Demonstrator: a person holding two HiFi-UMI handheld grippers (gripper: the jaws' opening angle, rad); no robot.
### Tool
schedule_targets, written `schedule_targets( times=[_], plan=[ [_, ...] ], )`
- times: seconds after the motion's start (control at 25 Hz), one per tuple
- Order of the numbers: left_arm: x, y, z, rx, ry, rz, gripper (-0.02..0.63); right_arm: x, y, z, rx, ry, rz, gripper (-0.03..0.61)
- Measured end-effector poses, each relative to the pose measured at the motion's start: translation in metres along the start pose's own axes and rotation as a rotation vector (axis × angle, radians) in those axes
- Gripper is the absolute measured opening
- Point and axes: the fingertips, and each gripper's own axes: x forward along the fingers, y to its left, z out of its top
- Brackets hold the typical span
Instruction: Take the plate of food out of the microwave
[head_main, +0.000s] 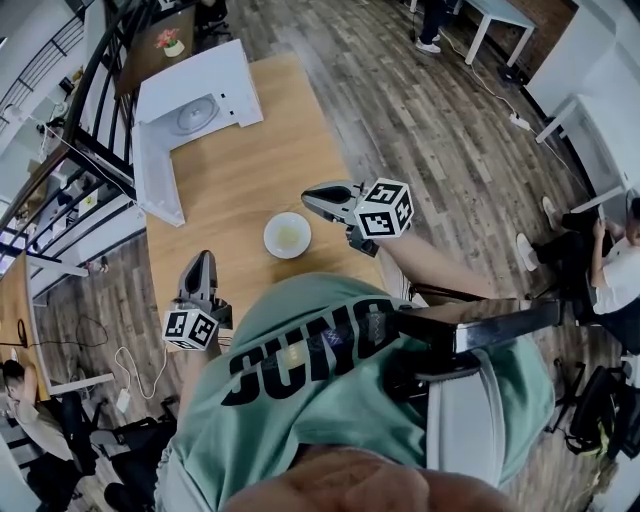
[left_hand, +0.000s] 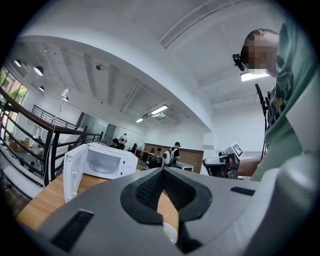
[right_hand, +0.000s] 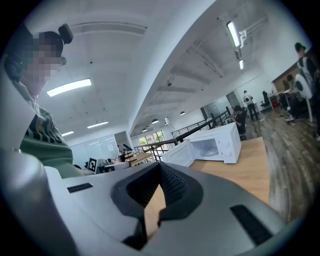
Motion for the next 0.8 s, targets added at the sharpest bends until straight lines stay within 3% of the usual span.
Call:
schedule_targets(
  times=[0.36,0.8],
  plan=[
    [-0.002,-0.003,0.003,0.008,-0.002,-0.002,0.004,-0.001,-0.011,-0.005,-0.288,0.047,-0.148,0.008],
    [-0.010,-0.003,0.004,-0.007,-0.004,-0.018,0.004,0.004,0.002,-0.009,-0.308,0.068,-0.143,0.008]
  ],
)
